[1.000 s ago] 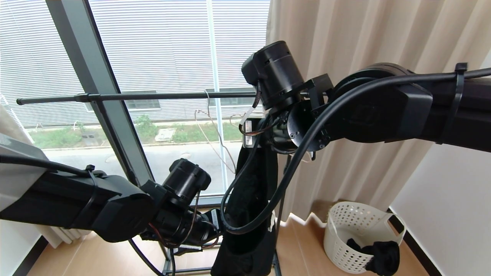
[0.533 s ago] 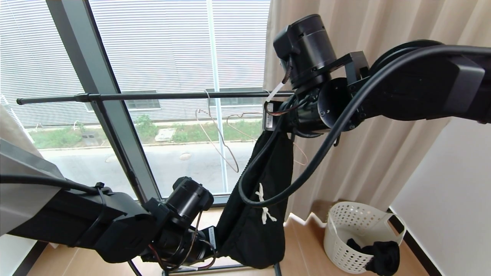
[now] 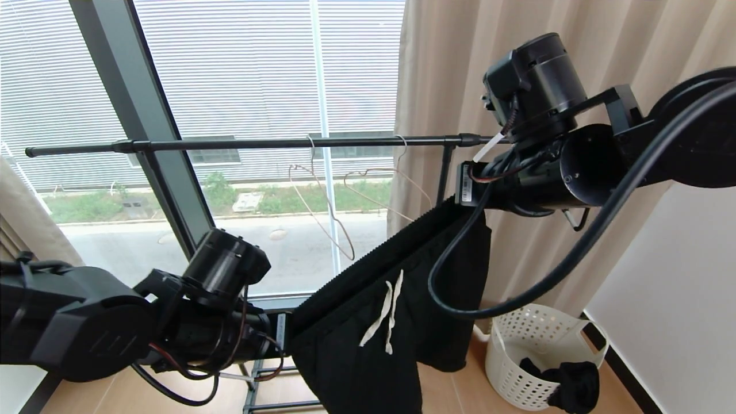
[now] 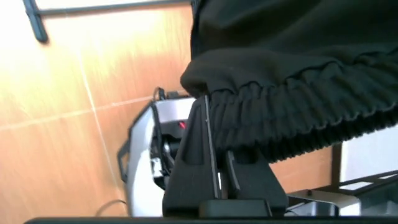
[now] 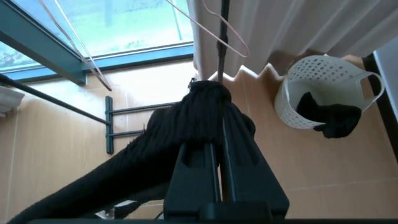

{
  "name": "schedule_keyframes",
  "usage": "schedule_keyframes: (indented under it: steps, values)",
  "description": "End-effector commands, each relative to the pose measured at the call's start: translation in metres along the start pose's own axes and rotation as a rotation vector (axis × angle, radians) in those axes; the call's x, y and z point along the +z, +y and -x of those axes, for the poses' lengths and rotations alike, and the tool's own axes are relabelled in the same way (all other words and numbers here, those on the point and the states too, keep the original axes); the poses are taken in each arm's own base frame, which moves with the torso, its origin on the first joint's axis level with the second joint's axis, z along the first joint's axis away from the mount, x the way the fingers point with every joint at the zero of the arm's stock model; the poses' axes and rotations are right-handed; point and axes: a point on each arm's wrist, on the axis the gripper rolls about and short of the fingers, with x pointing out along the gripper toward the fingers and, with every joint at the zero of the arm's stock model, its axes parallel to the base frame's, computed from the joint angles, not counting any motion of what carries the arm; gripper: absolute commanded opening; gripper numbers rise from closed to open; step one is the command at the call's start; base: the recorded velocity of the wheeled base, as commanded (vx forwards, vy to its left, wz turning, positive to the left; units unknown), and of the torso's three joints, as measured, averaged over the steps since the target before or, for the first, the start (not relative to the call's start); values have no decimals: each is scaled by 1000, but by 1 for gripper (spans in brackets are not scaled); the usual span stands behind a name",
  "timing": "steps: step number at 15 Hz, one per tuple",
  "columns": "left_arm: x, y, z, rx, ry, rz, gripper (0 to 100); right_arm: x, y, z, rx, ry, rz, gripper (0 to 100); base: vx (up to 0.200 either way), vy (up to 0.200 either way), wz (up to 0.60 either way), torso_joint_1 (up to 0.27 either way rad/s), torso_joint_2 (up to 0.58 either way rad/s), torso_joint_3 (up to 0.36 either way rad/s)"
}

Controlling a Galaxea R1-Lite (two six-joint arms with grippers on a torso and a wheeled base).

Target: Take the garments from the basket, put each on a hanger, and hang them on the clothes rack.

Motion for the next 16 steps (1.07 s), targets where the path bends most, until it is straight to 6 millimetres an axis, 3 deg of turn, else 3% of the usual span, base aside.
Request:
schedule_keyframes:
  steps: [1, 5, 11, 16]
  values:
    - [18, 11, 30, -10, -127, -38, 0, -15, -20, 9, -16, 9, 14, 0, 0, 0, 0, 0, 0, 0]
    - [32, 5, 37, -25, -196, -185, 0, -50, -29, 14, -2, 51, 207, 0, 0, 0, 0, 0, 0, 0]
    - [37, 6, 48, -13, -269, -402, 0, -82, -56, 23, 37, 4, 451, 0, 0, 0, 0, 0, 0, 0]
    - [37, 31, 53, 54, -270, -369, 0, -74, -85, 18, -11, 14, 385, 0, 0, 0, 0, 0, 0, 0]
